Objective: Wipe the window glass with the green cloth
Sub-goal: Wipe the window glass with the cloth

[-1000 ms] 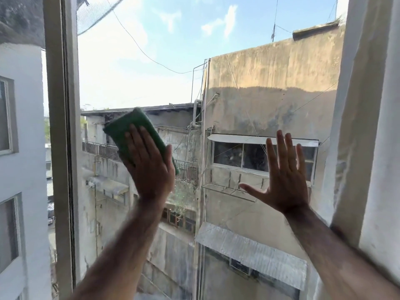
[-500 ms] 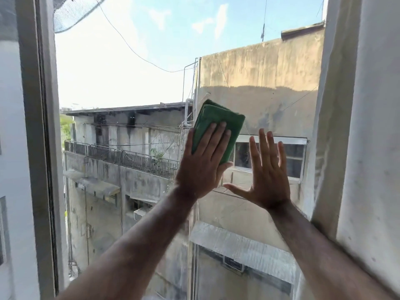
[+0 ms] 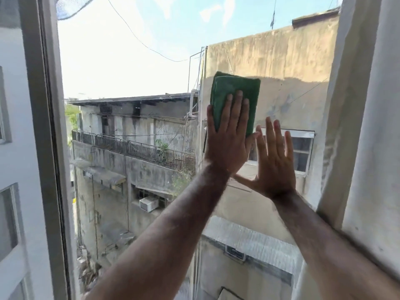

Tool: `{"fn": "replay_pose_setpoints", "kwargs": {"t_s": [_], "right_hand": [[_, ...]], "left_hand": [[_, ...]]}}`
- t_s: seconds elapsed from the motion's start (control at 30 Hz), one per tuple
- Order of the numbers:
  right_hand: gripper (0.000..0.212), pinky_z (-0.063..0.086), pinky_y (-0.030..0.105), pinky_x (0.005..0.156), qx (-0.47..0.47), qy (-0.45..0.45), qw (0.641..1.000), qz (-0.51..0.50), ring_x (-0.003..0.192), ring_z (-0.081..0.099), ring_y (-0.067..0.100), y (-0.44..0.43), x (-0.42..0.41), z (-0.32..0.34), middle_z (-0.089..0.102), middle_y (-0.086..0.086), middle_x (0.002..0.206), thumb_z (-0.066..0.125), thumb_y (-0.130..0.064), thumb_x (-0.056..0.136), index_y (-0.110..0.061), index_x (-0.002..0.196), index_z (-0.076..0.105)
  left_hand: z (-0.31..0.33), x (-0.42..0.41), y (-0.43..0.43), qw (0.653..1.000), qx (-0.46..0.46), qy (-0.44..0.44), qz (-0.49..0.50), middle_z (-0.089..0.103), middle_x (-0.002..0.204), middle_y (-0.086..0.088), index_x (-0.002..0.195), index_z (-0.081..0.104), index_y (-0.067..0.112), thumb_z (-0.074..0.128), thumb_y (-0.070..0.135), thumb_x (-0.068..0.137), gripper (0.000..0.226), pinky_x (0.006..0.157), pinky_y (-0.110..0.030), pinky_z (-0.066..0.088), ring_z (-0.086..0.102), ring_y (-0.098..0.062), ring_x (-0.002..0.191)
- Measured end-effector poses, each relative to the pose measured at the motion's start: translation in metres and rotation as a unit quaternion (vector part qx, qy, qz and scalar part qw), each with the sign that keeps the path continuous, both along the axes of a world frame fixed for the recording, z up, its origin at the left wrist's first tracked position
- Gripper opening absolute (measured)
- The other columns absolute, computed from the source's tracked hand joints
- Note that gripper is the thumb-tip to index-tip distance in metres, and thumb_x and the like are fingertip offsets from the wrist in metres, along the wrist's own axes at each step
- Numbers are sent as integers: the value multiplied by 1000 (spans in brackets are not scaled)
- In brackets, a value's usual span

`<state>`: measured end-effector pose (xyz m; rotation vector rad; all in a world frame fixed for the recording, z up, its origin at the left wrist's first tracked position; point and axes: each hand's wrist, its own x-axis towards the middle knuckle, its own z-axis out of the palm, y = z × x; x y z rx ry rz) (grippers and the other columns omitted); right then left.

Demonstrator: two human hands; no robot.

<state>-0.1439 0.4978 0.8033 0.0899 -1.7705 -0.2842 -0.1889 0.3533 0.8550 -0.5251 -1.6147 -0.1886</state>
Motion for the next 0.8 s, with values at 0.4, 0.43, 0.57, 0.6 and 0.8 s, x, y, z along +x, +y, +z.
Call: {"fn": "replay_pose_setpoints", "kwargs": {"t_s": [0.4, 0.43, 0.57, 0.6, 0.8], "right_hand": [[134, 18, 67, 132, 7, 9, 1000, -3, 164, 19, 47, -11, 1, 0, 20, 30, 174, 56, -95, 78, 6, 163, 28], [134, 19, 67, 131, 6, 9, 1000, -3, 164, 19, 46, -11, 1, -1, 20, 30, 174, 56, -95, 78, 5, 162, 29], [134, 19, 67, 131, 7, 12, 1000, -1, 164, 18, 46, -10, 0, -2, 20, 30, 174, 56, -95, 78, 5, 162, 29], [133, 19, 67, 131, 8, 11, 1000, 0, 164, 18, 46, -9, 0, -1, 20, 30, 174, 56, -95, 78, 5, 162, 29], [134, 19, 68, 131, 8, 4, 1000, -4, 164, 17, 48, -9, 2, -1, 19, 31, 174, 57, -94, 78, 6, 163, 28]], "left_hand": [[-58, -47, -212, 944, 278, -139, 108, 13, 174, -18, 165, 12, 4, 19, 52, 111, 72, 127, -62, 19, 13, -32, 162], [-44, -46, -203, 930, 324, -140, 98, 15, 174, -18, 164, 14, 3, 18, 53, 110, 74, 127, -62, 21, 14, -33, 162], [-10, -36, -142, 926, 351, -118, 70, 25, 171, -20, 162, 25, 1, 18, 56, 107, 78, 125, -62, 25, 23, -35, 159], [-13, -32, -124, 946, 303, -97, 64, 27, 170, -19, 161, 27, 2, 20, 56, 107, 76, 126, -62, 24, 24, -35, 159], [-116, -24, -114, 998, -40, -37, 26, 22, 171, -16, 163, 26, 7, 37, 55, 107, 74, 125, -66, 24, 21, -35, 159]]}}
